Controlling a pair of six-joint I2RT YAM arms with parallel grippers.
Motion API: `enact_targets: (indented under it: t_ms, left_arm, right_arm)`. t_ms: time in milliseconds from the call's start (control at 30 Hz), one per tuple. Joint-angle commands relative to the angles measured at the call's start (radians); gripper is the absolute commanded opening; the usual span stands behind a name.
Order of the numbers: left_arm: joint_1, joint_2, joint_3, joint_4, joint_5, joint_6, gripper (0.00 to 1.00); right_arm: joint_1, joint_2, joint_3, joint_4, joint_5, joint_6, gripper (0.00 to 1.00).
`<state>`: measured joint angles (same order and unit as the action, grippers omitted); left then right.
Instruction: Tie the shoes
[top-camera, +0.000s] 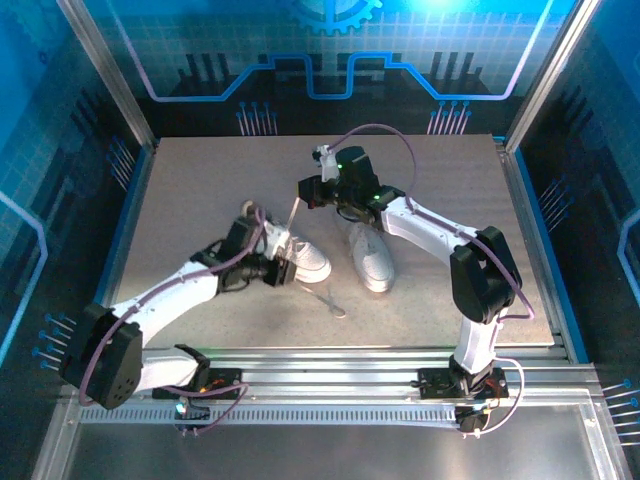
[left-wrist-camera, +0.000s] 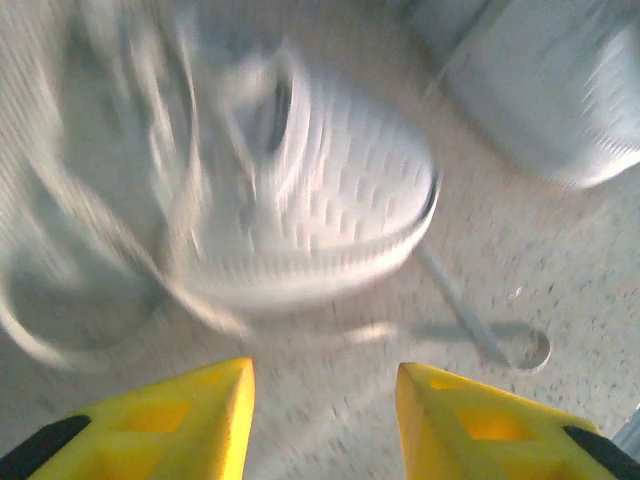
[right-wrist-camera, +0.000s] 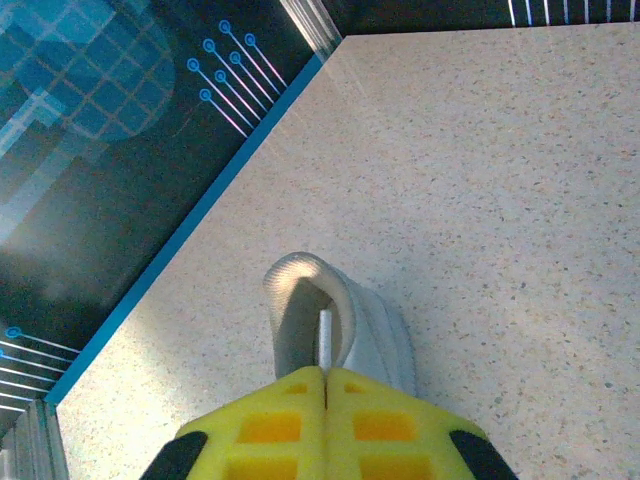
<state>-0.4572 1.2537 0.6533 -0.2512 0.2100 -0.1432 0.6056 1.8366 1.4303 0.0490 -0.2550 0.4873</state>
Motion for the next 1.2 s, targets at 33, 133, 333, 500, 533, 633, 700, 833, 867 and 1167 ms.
enact_targets:
  t_ms: [33, 133, 333, 500, 533, 633, 700, 833, 867, 1167]
  left_arm:
    - [-0.044, -0.041, -0.138, 0.175, -0.106, -0.325, 0.43]
    - [-0.048, -0.034, -0.199, 0.277, -0.094, -0.368, 0.44]
    - [-0.049, 0.054, -0.232, 0.471, -0.036, -0.432, 0.46]
    - [-0.049, 0.148, -0.229, 0.58, -0.022, -0.456, 0.46]
    - [-0.049, 0.176, -0.227, 0.605, -0.022, -0.46, 0.47]
    - [-0.049, 0.248, -0.223, 0.673, -0.009, -0.469, 0.47]
    - [-0.049, 0.262, -0.216, 0.677, -0.008, -0.459, 0.45]
    - [-0.03, 0.181, -0.18, 0.527, -0.013, -0.384, 0.09]
    - [-0.017, 0.15, -0.174, 0.479, -0.013, -0.369, 0.0]
    - [0.254, -0.275, -0.082, -0.205, -0.062, -0.248, 0.0]
  right_arm:
    - [-0.003, -0.02, 0.02, -0.044, 0.032, -0.057, 0.0]
    - [-0.003, -0.024, 0.024, -0.063, 0.034, -0.077, 0.0]
    - [-0.003, -0.021, 0.023, -0.069, 0.03, -0.079, 0.0]
    - [-0.003, -0.017, 0.022, -0.062, 0.028, -0.074, 0.0]
    - [-0.004, -0.016, 0.022, -0.061, 0.029, -0.072, 0.0]
    - [-0.004, -0.014, 0.025, -0.059, 0.033, -0.073, 0.0]
    - [-0.004, -0.016, 0.031, -0.069, 0.04, -0.083, 0.0]
    - [-0.01, -0.037, 0.04, -0.101, 0.069, -0.128, 0.0]
    - [-0.014, -0.044, 0.042, -0.112, 0.079, -0.143, 0.0]
    - [-0.081, -0.092, 0.071, -0.188, 0.198, -0.302, 0.0]
